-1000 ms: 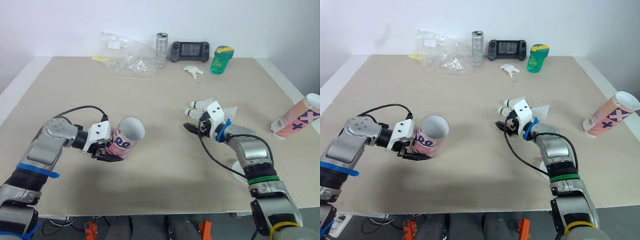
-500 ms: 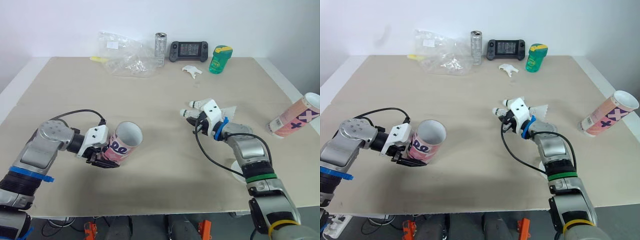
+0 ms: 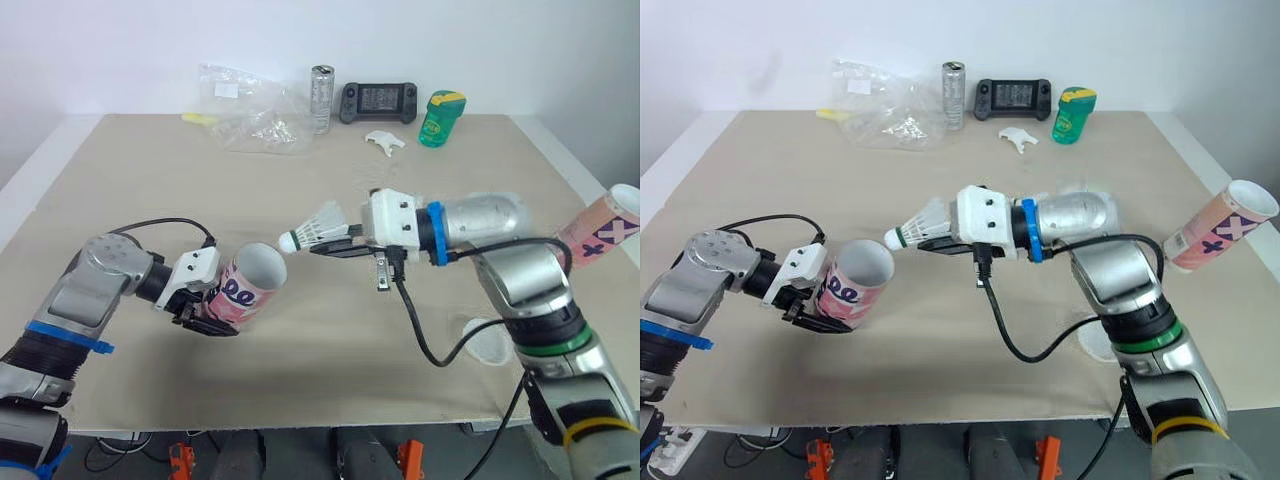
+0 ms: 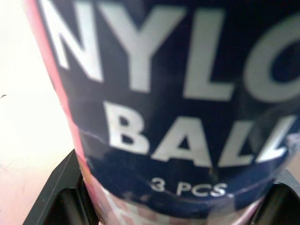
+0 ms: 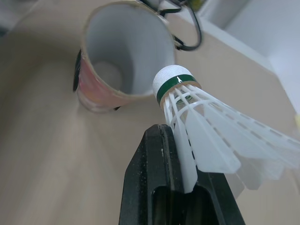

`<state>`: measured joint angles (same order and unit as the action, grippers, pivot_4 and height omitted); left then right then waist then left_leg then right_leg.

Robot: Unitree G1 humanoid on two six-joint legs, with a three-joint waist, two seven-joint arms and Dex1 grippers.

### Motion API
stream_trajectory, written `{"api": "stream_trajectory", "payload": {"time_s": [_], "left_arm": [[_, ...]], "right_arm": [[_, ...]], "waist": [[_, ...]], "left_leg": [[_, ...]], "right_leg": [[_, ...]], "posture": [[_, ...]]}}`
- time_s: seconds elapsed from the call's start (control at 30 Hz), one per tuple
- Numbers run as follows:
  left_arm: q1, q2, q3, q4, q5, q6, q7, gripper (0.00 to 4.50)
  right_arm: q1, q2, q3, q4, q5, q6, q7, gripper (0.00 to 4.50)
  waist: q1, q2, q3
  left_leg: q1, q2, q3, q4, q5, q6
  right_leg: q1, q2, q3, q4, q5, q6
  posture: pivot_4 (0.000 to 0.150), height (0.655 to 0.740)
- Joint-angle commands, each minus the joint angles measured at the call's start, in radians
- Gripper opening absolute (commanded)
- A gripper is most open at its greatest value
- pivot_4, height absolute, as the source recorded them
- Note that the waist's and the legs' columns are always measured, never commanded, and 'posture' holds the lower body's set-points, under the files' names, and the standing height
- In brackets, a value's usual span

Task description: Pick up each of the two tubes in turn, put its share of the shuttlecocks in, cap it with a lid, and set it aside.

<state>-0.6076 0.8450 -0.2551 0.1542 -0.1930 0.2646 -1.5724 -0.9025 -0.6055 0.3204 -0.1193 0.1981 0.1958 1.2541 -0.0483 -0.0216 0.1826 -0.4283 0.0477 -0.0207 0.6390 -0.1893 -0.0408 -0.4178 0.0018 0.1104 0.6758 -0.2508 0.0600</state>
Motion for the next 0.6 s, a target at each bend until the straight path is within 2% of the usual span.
{"api": "stream_trajectory", "payload": {"time_s": [0.03,0.13,0.23,0.33,0.43,0.47,0.6], "left_arm": [[-0.029,-0.013,-0.025,0.028,0.023,0.002,-0.012,3.08],[-0.032,-0.014,-0.025,0.023,0.02,0.01,-0.019,3.08],[-0.025,-0.011,-0.023,0.016,0.02,0.011,-0.022,3.08],[-0.021,-0.01,-0.02,0.009,0.019,0.017,-0.021,3.08],[-0.013,-0.01,-0.016,-0.006,0.011,0.03,-0.017,3.08],[-0.009,-0.01,-0.015,-0.013,0.009,0.035,-0.016,3.08],[0.015,-0.007,-0.004,-0.041,-0.002,0.046,-0.004,3.08]], "right_arm": [[-0.062,0.032,0.059,0.041,-0.045,-0.087,0.062,0.03],[-0.099,0.057,0.077,0.054,-0.034,-0.081,0.103,0.03],[-0.132,0.062,0.103,0.053,-0.032,-0.054,0.157,0.97],[-0.154,0.047,0.099,0.038,-0.014,-0.026,0.202,2.41],[-0.155,0.034,0.026,0.0,0.078,0.037,0.221,3.92],[-0.152,0.03,0.0,-0.011,0.108,0.056,0.22,4.28],[-0.067,-0.062,-0.186,0.056,0.17,0.136,0.127,4.4]], "waist": [[0.001,0.0,0.0],[0.003,0.0,0.0],[0.003,0.0,0.0],[0.003,0.0,0.0],[0.003,0.0,0.0],[0.003,0.0,0.0],[0.007,-0.001,-0.001]], "left_leg": [[0.0,0.0,0.0,0.0,0.0,0.0],[0.0,0.0,-0.002,0.0,0.0,0.0],[0.0,0.0,-0.002,0.0,0.0,0.0],[0.0,0.0,-0.002,0.0,0.0,0.0],[0.0,0.0,-0.003,0.0,0.0,0.0],[0.0,0.0,-0.003,0.0,0.0,0.0],[0.0,-0.001,-0.004,0.0,0.0,0.0]], "right_leg": [[0.0,0.0,0.0,0.002,-0.001,-0.001],[-0.001,0.0,-0.001,0.007,-0.004,-0.003],[-0.002,0.0,-0.001,0.007,-0.004,-0.004],[-0.002,0.0,-0.001,0.007,-0.004,-0.003],[-0.002,0.0,-0.002,0.007,-0.004,-0.004],[-0.002,0.0,-0.002,0.007,-0.004,-0.004],[-0.001,-0.001,-0.003,0.007,-0.004,-0.004]], "posture": [[0.15,0.7236],[0.15,0.7236],[0.15,0.7236],[0.15,0.7236],[0.15,0.7236],[0.15,0.7236],[0.15,0.7236]]}}
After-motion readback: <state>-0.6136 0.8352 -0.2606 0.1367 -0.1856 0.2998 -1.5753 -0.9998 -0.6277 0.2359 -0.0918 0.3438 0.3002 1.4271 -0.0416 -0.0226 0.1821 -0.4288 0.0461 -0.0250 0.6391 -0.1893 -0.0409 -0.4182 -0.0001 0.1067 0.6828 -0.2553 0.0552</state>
